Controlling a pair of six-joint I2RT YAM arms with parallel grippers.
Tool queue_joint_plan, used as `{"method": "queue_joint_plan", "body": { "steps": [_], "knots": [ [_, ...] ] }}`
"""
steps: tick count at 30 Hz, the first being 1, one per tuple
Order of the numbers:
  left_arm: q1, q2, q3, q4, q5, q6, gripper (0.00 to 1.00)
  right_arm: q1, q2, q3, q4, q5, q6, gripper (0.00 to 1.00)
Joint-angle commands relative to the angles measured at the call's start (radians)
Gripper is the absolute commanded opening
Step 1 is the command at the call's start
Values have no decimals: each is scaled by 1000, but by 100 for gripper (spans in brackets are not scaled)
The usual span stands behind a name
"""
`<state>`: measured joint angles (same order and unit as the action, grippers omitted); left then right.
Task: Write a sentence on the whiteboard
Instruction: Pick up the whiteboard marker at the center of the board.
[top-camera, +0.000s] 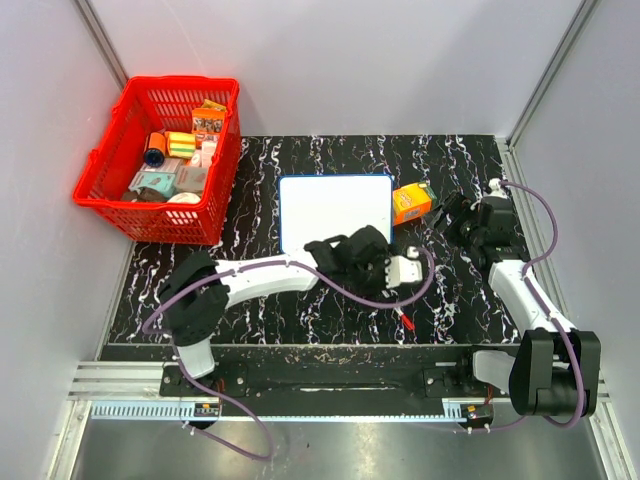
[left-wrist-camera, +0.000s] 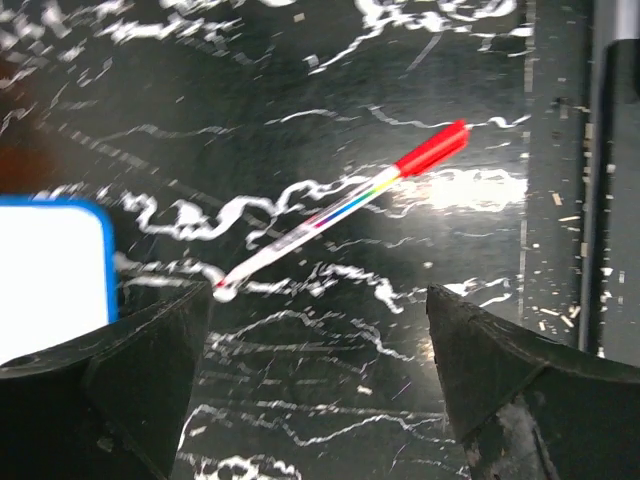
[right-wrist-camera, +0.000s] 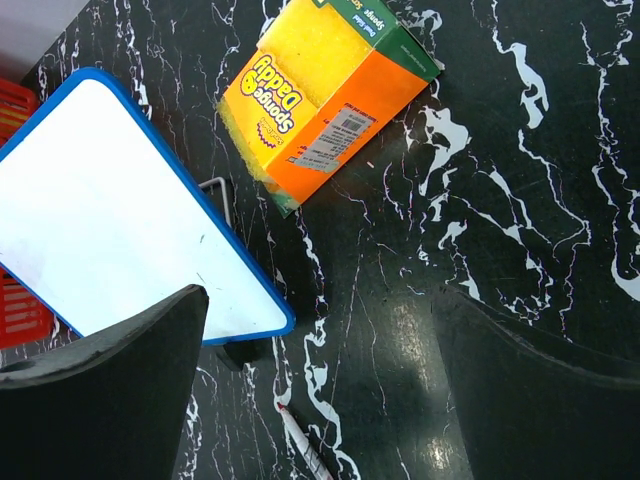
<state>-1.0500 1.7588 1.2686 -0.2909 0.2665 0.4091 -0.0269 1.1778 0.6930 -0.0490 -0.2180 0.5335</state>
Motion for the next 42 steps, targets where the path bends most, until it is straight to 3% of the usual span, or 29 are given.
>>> {"method": "queue_joint_plan", "body": {
  "steps": [1,11,19,23,24,27,31,36,42],
  "knots": [
    [-44,51,67,2,120,115,91,2,-7,-1,32,35,-20,100],
    [-74,186,89,70,145,223,80,2,-10,-9,31,46,-20,100],
    [-82,341,243,17,140,243,73,2,-12,-13,37,46,-21,100],
    [-82,413,359,-196,158,264,56,2,-14,-6,34,48,-23,100],
    [-82,422,370,-223,158,267,48,2,-14,-6,34,46,-23,100],
    [-82,439,379,-298,155,277,39,2,-12,-6,34,48,-23,100],
    [-79,433,354,-330,128,254,14,2,-9,-4,35,46,-23,100],
    [-55,401,266,-266,97,168,1,2,-6,0,35,36,-23,100],
    [36,302,143,-173,118,21,0,4,5,10,35,6,-23,99]
  ]
}}
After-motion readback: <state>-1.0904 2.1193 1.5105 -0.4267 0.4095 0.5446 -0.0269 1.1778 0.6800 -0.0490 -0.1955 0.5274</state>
